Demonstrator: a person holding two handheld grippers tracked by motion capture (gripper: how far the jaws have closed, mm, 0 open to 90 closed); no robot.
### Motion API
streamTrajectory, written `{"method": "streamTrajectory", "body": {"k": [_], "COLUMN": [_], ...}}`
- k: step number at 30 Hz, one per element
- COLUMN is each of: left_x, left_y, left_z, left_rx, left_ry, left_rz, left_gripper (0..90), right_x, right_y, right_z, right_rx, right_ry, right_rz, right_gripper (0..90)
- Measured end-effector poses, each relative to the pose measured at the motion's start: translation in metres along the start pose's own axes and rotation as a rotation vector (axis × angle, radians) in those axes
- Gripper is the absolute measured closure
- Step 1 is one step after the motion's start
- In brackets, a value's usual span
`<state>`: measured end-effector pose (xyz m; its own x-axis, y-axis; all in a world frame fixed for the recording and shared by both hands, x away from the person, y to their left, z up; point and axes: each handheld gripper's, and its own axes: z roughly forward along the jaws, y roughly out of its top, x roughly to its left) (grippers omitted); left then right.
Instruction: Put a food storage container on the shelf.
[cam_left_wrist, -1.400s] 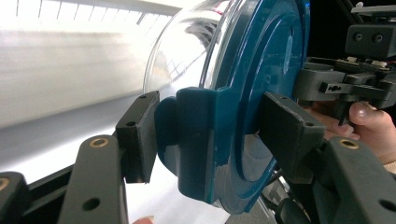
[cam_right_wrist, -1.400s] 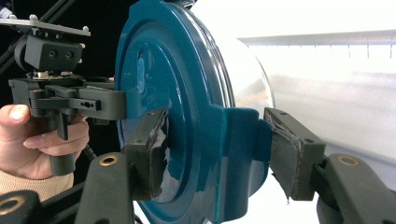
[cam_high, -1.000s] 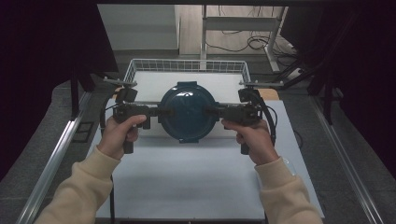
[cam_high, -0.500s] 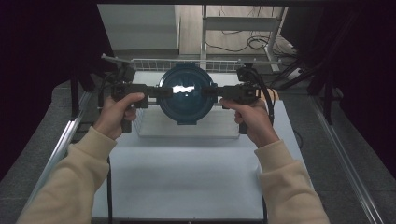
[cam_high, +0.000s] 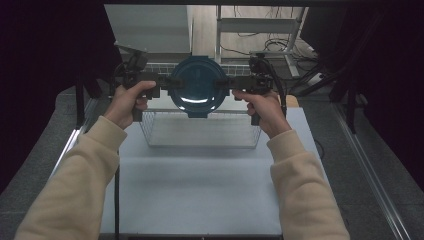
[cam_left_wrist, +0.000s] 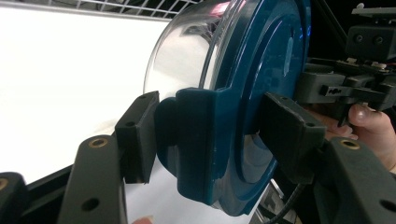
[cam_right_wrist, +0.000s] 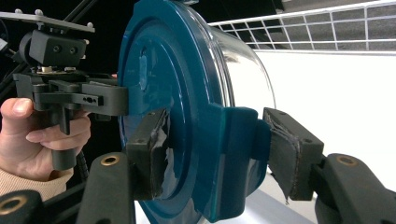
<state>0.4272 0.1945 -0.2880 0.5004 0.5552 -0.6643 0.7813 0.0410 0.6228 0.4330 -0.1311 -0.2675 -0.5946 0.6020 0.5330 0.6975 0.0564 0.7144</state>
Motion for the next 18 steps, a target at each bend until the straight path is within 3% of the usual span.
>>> {"method": "streamTrajectory", "body": {"k": [8,18], "left_x": [0.019,0.04], "left_y": [0.012,0.016], "left_z": [0.01,0.022], "left_rx": [-0.005,0.004], "left_ry": [-0.027,-0.009], "left_rz": [-0.048,-0.103], "left_gripper": [39.9,39.8], "right_x": [-0.012,-0.036], "right_y": [0.015,0.019], "right_z": [0.011,0.033], "right_rx": [0.007,0.035], "right_ry": [-0.022,-0.006], "right_rz": [0.009,0.052], "right_gripper": [42.3,42.3]}}
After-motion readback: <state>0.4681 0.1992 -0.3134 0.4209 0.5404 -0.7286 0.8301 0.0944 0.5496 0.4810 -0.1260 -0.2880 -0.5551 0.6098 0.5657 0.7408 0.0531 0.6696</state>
